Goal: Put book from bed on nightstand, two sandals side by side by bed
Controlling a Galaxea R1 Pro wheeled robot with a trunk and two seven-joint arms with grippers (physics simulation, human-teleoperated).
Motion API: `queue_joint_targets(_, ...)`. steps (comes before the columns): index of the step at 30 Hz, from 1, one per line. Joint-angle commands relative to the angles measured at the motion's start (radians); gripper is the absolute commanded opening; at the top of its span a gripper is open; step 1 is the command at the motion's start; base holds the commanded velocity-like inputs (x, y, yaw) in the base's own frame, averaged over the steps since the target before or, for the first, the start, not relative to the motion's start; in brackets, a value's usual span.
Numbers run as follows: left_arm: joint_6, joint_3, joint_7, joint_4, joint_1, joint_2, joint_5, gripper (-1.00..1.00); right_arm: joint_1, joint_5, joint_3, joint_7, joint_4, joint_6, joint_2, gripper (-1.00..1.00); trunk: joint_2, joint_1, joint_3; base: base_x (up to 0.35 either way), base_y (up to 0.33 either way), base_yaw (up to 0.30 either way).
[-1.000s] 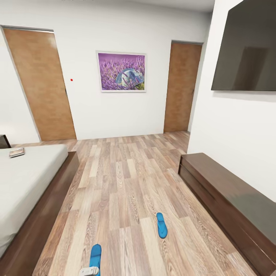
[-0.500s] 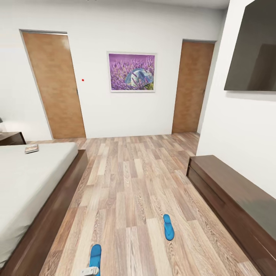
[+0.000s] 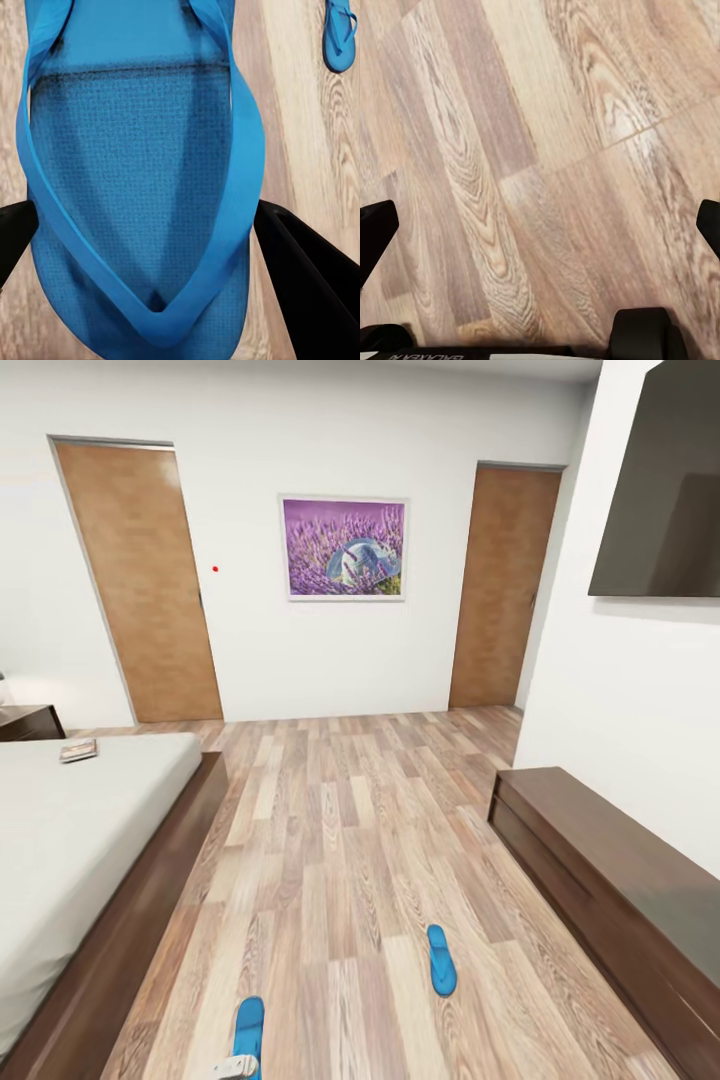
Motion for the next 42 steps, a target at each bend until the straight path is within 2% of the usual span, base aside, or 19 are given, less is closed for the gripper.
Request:
queue_joint_targets(1,-0.004,0.009,-0.003,0.001,-0.001,0.0,-0.01,-1.0,0.0,-0.009,-0.003,0.003,-0.001,0.009,0.0,1.0,0.0,0.0,-0.001,0.203,0.0,0.0)
queue_joint_targets(15,-0.004,0.008,-0.003,0.001,-0.001,0.0,-0.01,-1.0,0.0,-0.009,-0.001,0.003,-0.001,0.009,0.0,1.0,0.0,0.0,-0.001,0.194,0.0,0.0)
queue_joint_targets(25,-0.009,0.004,-0.004,-0.001,-0.001,0.0,-0.017,-1.0,0.0,-0.009,-0.002,0.003,-0.001,0.009,0.0,1.0,0.0,0.0,-0.001,0.019,0.0,0.0)
queue_joint_targets(28,-0.031,-0.013,-0.004,-0.003,-0.001,0.006,-0.032,-1.0,0.0,-0.009,-0.004,0.003,-0.001,0.009,0.0,1.0,0.0,0.0,-0.001,0.0,0.0,0.0)
queue_joint_targets(29,-0.049,-0.033,-0.005,-0.003,-0.001,0.013,-0.05,-1.0,0.0,-0.009,-0.005,0.003,-0.001,0.009,0.0,1.0,0.0,0.0,-0.001,0.0,0.0,0.0)
queue_joint_targets(33,-0.074,-0.069,-0.005,-0.002,-0.001,0.022,-0.085,-1.0,0.0,-0.009,-0.008,0.004,-0.001,0.009,0.0,1.0,0.0,0.0,-0.001,0.0,0.0,0.0)
queue_joint_targets(38,-0.079,-0.076,-0.009,-0.002,-0.001,0.04,-0.089,-1.0,0.0,-0.009,-0.009,0.004,-0.001,0.009,-0.001,1.0,0.0,0.0,-0.001,0.022,0.0,0.0)
queue_joint_targets(42,-0.08,-0.075,-0.01,-0.002,-0.001,0.043,-0.087,-1.0,0.0,-0.009,-0.008,0.004,-0.001,0.009,0.0,1.0,0.0,0.0,-0.001,0.226,0.0,0.0)
